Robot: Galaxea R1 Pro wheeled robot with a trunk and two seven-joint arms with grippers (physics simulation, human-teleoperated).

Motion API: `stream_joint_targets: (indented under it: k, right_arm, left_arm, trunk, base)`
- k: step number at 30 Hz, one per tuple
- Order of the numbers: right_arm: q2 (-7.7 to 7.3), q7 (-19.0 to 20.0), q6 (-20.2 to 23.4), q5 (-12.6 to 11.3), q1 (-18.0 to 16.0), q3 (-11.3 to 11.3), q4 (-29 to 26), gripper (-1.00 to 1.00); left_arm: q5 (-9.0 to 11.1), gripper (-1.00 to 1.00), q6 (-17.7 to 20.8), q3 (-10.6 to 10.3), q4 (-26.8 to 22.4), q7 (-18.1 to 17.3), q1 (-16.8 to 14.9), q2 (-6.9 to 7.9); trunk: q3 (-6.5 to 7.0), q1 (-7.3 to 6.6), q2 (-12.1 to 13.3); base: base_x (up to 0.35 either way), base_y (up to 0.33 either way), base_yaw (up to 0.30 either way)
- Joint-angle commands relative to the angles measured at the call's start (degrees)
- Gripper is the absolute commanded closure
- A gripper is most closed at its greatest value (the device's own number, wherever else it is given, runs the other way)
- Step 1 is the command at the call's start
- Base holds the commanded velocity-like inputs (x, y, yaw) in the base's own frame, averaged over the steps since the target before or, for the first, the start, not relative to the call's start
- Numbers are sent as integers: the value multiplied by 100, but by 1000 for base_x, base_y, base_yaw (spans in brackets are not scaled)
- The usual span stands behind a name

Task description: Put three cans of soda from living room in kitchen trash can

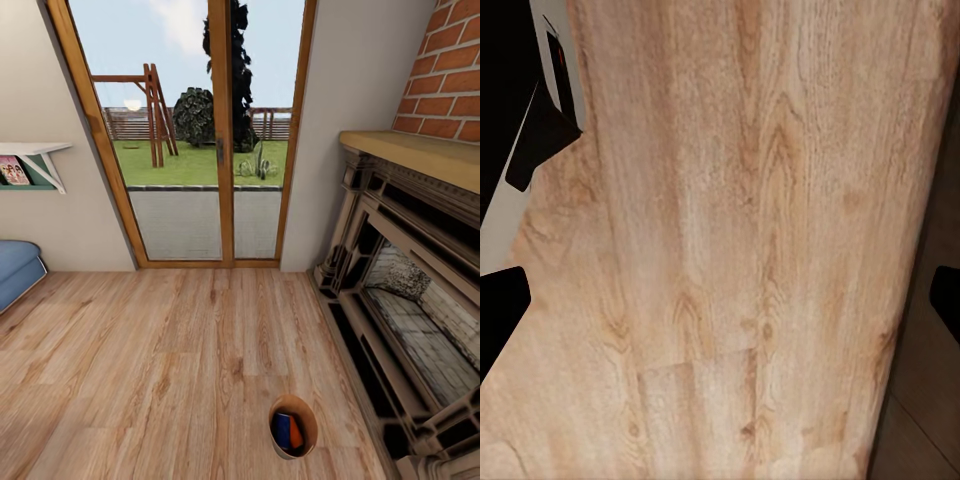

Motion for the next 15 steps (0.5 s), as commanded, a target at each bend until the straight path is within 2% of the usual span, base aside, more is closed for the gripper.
stream_joint_targets:
  k: [1, 15]
  right_arm:
    - [0, 0, 0, 0, 0, 0, 0, -100]
    - [6, 0, 0, 6, 0, 8, 0, -100]
  left_arm:
    - [0, -100, -1, 3, -16, 0, -6, -2]
    - [-5, -100, 5, 5, -280, -2, -46, -123]
  trunk:
    - [0, 0, 0]
    - [0, 0, 0]
  base:
    - [0, 0, 0]
    - [0, 0, 0]
